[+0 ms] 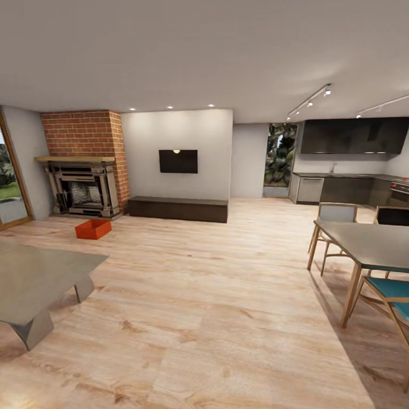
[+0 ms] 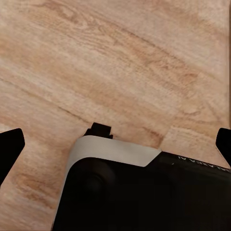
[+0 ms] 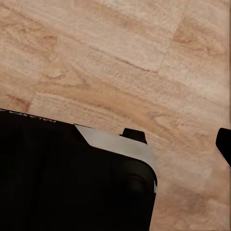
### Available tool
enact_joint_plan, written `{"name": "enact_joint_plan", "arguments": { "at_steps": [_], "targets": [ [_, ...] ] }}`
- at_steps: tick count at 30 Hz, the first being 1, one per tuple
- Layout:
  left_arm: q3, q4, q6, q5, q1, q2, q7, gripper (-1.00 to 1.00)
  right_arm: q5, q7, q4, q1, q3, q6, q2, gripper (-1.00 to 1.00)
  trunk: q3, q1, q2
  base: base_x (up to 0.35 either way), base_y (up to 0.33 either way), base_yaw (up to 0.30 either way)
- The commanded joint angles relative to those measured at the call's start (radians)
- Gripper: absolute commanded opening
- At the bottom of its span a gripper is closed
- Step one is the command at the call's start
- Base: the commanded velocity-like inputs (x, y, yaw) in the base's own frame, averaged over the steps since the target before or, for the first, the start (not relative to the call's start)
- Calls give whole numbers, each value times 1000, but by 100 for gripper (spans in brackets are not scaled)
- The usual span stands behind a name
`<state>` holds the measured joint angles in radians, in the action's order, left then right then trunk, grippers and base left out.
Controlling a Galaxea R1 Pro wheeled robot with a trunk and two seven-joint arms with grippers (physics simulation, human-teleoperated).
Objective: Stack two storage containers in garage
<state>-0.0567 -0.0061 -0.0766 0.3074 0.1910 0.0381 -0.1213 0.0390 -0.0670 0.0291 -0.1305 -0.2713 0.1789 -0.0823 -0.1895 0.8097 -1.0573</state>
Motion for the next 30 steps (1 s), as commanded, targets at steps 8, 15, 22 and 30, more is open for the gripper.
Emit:
{"name": "enact_joint_plan", "arguments": {
  "at_steps": [8, 15, 22, 30],
  "targets": [
    [-6, 1, -3, 7, 1, 0, -3, 100, 4, -4, 3, -1, -8, 5, -1, 100, -1, 1, -1, 323, 0, 0],
    [-6, 1, -3, 7, 1, 0, -3, 100, 4, -4, 3, -1, -8, 5, -1, 100, -1, 1, -1, 323, 0, 0],
    [-6, 1, -3, 7, 1, 1, -3, 100, 4, -4, 3, -1, -8, 5, -1, 100, -1, 1, -1, 323, 0, 0],
    [-6, 1, -3, 7, 1, 2, -3, 100, 4, -4, 3, -1, -8, 5, -1, 100, -1, 1, -1, 323, 0, 0]
  ]
}}
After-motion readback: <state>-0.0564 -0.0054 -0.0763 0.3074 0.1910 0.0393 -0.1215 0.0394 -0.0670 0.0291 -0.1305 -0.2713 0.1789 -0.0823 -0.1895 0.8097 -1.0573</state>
